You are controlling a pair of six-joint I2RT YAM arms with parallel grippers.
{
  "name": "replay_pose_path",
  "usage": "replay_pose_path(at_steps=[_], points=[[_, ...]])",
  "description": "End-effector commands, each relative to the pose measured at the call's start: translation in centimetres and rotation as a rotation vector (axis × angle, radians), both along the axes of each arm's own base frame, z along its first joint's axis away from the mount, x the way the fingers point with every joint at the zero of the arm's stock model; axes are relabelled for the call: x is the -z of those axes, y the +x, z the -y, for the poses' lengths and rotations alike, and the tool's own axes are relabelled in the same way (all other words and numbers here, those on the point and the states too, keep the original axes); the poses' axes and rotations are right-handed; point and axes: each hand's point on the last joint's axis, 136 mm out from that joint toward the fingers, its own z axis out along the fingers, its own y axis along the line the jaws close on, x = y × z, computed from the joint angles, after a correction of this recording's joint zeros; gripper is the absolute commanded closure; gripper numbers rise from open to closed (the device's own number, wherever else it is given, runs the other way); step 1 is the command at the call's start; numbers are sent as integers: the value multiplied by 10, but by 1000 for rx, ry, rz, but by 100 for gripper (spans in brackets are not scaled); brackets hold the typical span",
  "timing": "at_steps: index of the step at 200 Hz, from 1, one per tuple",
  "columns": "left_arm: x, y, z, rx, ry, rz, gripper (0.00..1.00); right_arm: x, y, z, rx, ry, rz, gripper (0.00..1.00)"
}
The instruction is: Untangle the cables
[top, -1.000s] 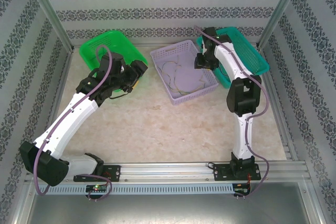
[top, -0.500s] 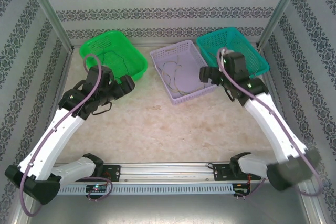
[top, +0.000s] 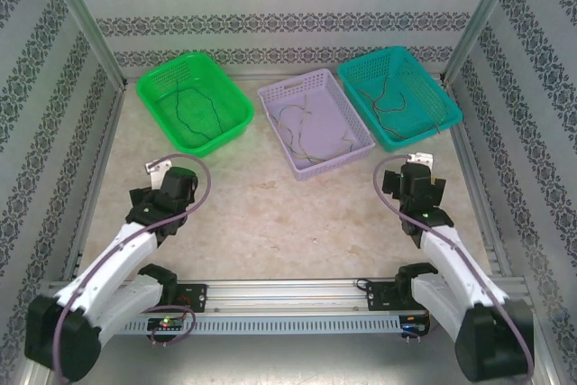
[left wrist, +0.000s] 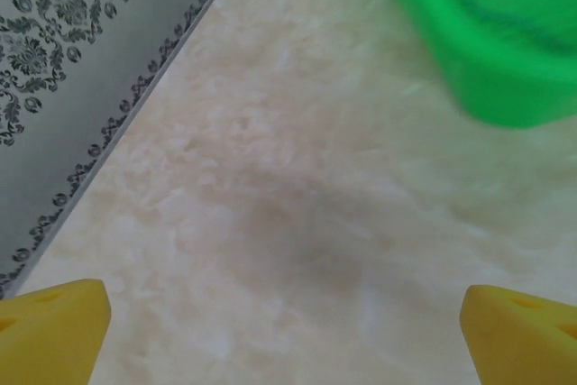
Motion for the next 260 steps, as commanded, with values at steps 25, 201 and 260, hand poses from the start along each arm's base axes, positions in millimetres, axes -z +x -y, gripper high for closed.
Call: replay_pose_path(at_steps=[25, 201, 260], points=[[23, 69, 10, 129, -70, 145, 0, -4, 62, -8, -87, 48, 146, 2], [36, 133, 13, 314, -128, 344, 0, 2, 103, -30, -221, 70, 321, 2], [37, 134, 14, 316, -122, 337, 0, 2, 103, -30, -223, 75, 322, 2]])
